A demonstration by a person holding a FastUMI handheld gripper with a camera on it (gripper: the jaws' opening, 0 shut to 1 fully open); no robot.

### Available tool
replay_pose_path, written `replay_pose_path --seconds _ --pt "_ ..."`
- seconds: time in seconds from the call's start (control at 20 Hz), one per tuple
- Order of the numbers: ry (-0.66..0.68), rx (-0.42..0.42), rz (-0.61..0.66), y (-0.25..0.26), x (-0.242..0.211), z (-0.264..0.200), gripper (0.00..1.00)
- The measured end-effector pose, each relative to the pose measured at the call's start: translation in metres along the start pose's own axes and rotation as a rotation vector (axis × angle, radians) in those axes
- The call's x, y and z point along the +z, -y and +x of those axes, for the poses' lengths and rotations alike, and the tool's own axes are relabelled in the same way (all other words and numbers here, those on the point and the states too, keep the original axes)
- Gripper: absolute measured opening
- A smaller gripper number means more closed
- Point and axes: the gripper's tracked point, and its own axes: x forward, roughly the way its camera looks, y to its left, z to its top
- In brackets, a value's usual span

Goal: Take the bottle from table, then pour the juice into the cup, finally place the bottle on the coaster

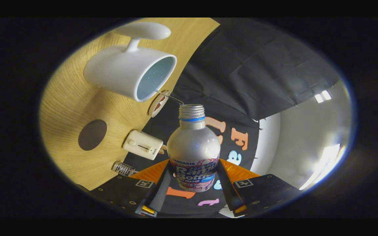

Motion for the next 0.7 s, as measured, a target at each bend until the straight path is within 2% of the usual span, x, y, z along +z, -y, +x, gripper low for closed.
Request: replay_pose_path --seconds 0.7 --pt "0.042 -0.017 -0.063 0.0110 0.0027 0.0009 0.74"
